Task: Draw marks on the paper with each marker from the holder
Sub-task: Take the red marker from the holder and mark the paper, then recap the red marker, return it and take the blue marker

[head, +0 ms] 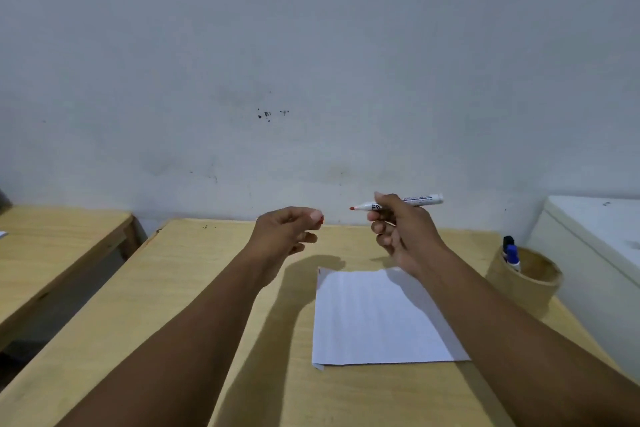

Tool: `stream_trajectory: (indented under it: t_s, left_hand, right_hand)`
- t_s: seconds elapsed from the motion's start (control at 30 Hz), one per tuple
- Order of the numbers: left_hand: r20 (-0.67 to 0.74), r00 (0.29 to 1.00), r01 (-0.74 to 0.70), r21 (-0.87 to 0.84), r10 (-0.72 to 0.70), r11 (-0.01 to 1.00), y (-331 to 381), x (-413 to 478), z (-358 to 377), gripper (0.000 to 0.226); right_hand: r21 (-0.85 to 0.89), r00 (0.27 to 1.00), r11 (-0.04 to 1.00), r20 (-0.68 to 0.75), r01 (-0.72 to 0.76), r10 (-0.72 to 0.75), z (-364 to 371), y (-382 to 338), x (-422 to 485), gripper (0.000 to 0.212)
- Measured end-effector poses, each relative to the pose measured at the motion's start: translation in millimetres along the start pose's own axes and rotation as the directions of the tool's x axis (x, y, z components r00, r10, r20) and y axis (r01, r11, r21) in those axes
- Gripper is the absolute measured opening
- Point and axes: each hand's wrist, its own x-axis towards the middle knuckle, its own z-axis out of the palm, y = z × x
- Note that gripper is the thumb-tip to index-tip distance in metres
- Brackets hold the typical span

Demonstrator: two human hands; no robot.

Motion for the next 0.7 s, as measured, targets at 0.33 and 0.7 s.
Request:
stream_trajectory:
  t_s: [0.33,0.7]
  left_hand:
    - [0.184,0.983,0.047,-0.169,-0.016,0.985,23.0,-4.1,84.4,0.029]
    - [0.151,0.978,-0.142,-0.042,0.147,0.989,35.2,-3.0,143.6,0.023]
  right_hand:
    - [-0.013,0.991,0.991,0.017,0.130,-0.130,-33.1,-29.1,-34.0,0.015]
    - [-0.023,0.994,0.994,-0.018,0.107,-0.108,-61.7,-46.5,-53.7,0.036]
